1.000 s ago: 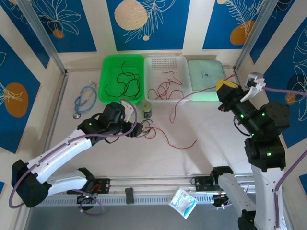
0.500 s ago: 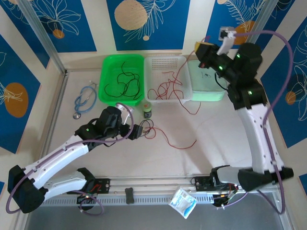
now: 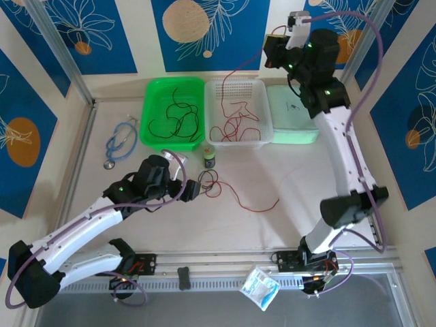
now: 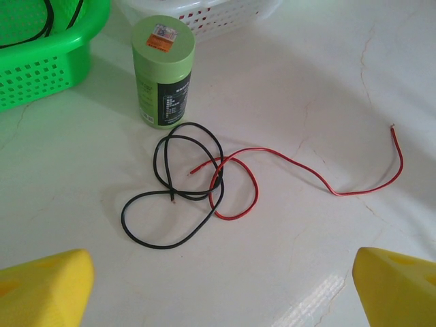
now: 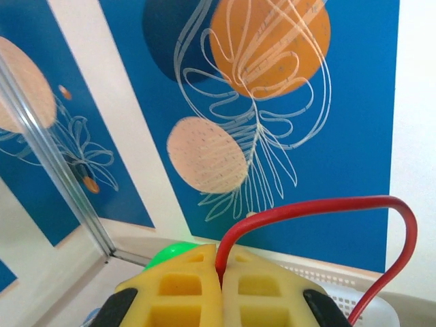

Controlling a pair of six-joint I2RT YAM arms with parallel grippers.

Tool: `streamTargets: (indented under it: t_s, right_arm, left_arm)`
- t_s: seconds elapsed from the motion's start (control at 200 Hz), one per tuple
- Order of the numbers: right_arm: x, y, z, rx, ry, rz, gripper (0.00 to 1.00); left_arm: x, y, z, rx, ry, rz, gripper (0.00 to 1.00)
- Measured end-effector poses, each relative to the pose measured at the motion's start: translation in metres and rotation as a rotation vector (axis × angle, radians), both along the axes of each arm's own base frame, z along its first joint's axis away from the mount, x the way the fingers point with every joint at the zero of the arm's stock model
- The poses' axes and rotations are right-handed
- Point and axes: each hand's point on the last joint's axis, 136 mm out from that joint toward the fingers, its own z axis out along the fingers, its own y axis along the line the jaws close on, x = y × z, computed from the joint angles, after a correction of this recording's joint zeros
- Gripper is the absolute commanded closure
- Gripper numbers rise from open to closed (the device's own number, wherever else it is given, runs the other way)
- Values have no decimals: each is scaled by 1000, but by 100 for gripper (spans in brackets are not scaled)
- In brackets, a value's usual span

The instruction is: Untangle the cables

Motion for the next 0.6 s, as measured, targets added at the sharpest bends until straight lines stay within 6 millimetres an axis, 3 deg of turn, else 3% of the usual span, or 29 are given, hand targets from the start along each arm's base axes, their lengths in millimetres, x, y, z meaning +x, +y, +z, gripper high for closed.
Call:
streamTargets:
  t_s: [0.145, 0.255, 0.45, 0.52, 0.6]
  right_arm:
    - [58, 25, -65, -36, 119, -4, 100]
    - [92, 52, -142, -86, 259, -1, 100]
    - [119, 78, -277, -195, 504, -22, 100]
    - [123, 79, -313, -224, 576, -38, 100]
    - [128, 75, -340, -245, 631, -63, 100]
  left_arm:
    - [-2, 2, -1, 2, 9, 4, 6]
    - [-6, 6, 6, -11, -3, 7, 6]
    - [-13, 14, 16, -30, -19, 22, 6]
    - [-14, 17, 16, -25, -18, 29, 6]
    - [-15, 20, 15, -13, -12, 38, 6]
